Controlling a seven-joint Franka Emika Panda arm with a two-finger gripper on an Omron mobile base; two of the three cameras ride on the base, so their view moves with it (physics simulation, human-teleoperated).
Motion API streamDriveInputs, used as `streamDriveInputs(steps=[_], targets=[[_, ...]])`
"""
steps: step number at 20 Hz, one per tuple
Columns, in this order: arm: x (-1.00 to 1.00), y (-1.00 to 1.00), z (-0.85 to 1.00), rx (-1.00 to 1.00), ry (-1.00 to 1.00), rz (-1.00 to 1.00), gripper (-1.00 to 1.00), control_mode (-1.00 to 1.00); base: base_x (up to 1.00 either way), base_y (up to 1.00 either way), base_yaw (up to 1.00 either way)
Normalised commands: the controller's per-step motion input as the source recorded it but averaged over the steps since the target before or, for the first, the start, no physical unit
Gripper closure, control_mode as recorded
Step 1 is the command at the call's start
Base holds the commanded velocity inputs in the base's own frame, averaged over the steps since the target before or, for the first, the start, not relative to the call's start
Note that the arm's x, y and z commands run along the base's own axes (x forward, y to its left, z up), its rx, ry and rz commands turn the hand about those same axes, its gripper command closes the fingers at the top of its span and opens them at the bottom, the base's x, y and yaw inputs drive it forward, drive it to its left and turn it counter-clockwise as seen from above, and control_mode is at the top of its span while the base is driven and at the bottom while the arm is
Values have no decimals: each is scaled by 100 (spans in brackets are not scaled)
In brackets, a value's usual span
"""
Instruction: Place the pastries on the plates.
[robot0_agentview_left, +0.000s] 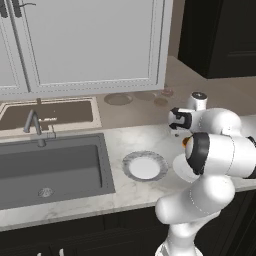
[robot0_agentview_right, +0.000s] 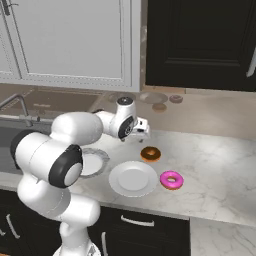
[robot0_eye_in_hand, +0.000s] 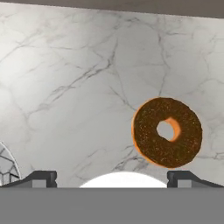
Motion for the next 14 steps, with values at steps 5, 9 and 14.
streamDriveInputs(steps=[5,9,14], targets=[[3,-18,-17,0,6,0,-100,-100,0,0,0],[7,-8,-19,0,7,0,-100,-100,0,0,0],[13,-17,-18,0,8,0,-100,-100,0,0,0]])
